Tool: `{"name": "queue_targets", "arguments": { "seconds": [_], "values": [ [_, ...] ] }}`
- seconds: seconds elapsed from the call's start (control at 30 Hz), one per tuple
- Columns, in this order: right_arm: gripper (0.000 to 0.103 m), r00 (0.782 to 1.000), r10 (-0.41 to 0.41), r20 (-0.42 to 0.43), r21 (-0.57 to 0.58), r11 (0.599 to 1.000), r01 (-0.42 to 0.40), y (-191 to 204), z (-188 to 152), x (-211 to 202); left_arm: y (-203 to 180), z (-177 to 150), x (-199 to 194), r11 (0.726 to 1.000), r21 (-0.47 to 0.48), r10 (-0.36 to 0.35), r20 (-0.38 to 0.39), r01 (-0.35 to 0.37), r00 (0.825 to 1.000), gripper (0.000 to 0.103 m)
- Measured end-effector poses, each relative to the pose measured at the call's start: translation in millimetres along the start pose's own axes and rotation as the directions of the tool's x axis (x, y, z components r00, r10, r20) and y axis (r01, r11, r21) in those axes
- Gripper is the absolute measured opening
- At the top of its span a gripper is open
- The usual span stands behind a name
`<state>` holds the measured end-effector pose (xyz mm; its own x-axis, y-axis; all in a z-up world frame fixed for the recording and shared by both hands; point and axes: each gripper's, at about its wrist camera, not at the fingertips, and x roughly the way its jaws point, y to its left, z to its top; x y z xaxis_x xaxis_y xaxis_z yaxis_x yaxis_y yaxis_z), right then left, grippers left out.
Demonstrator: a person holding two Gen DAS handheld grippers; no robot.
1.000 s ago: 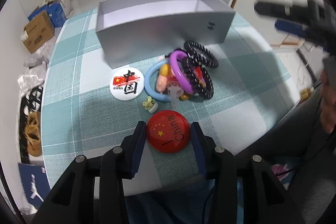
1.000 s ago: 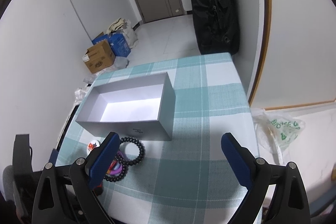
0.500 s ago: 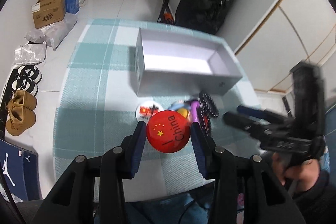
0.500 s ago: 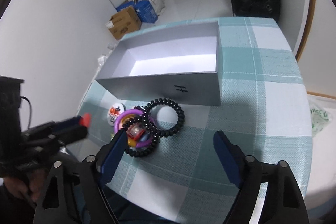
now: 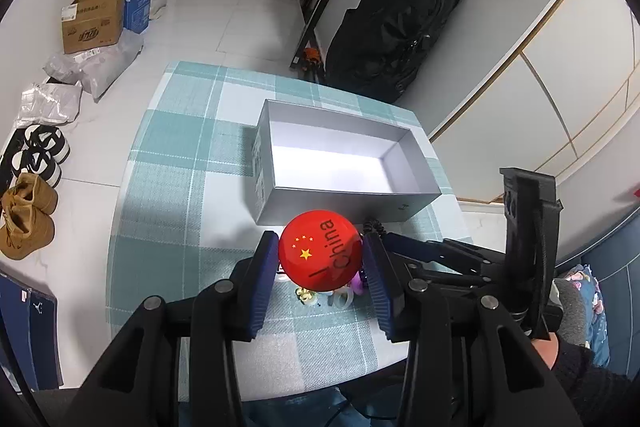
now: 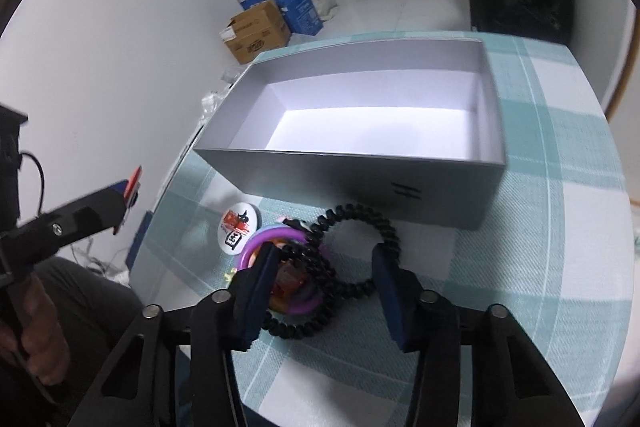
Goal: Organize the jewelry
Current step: 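Carry the red badge to the box while the right gripper grasps a black bracelet, then open both grippers to drop the red badge and black bracelet into the box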
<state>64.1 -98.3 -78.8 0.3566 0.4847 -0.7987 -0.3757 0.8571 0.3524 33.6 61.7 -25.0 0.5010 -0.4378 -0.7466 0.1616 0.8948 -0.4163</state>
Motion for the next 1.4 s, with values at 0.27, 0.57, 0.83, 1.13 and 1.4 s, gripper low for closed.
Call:
{"name": "queue_targets", "arguments": {
  "seconds": [0.27,0.57,0.83,1.13,1.4],
  "values": [
    [0.010,0.998,0.055,-0.018,0.041,0.998,-0.054,-7.4,-0.3,-0.4,0.1,1.4,-0.2,1.000,-0.001,-0.006,0.001,0.006,1.000,0.037],
    [0.009,0.992,0.125,0.014,0.083,0.989,-0.126,-9.5,0.1,-14.6,-6.8,5.0,4.0,1.000,0.007,0.004,0.006,-0.004,1.000,0.038],
    [0.009,0.964,0.229,0.133,0.129,0.961,-0.246,-17.9,7.1,-51.3,-18.3,19.3,8.7,1.000,0.013,0.004,0.026,-0.005,1.000,0.038],
    [0.009,0.955,0.201,0.217,0.084,0.971,-0.223,-18.1,50.1,-74.7,-22.6,57.2,35.7,0.999,-0.027,-0.031,0.022,0.032,0.999,0.038],
    [0.011,0.981,0.153,0.120,0.149,0.974,-0.170,-45.4,65.9,-43.1,-8.3,73.0,70.1,0.994,-0.100,-0.058,-0.040,0.053,0.998,0.038]
  ]
}}
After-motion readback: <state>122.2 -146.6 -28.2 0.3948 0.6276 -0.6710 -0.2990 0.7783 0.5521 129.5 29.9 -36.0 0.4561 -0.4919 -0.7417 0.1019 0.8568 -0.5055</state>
